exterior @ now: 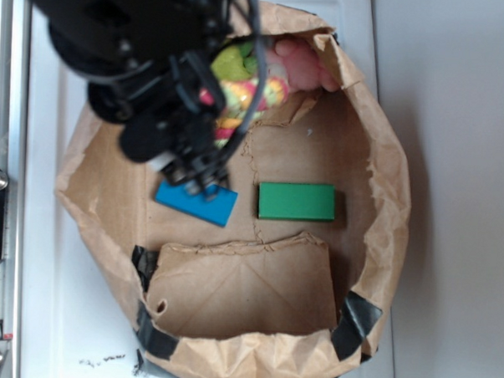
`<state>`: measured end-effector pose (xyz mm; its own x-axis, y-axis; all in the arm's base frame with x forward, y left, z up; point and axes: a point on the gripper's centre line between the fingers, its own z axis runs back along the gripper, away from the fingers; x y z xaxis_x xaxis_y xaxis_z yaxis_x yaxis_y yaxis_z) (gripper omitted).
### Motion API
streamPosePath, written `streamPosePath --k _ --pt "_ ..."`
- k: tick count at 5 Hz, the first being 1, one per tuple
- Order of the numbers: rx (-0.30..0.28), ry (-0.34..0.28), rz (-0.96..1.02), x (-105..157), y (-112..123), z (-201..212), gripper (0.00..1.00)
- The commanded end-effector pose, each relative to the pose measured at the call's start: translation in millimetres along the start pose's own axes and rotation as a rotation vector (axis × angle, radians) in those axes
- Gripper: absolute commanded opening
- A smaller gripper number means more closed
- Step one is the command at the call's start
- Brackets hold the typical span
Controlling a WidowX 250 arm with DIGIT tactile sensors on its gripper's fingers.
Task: Grab the multicolored rope.
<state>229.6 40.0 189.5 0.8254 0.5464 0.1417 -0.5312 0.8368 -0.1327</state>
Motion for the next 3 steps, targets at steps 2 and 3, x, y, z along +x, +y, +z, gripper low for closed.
streamPosePath --k 2,3 --pt "0.126 -0.16 -0.08 -12.1 9.9 41.9 0.0" --pt "0.139 -0.179 -0.067 -15.2 1.4 36.8 0.0"
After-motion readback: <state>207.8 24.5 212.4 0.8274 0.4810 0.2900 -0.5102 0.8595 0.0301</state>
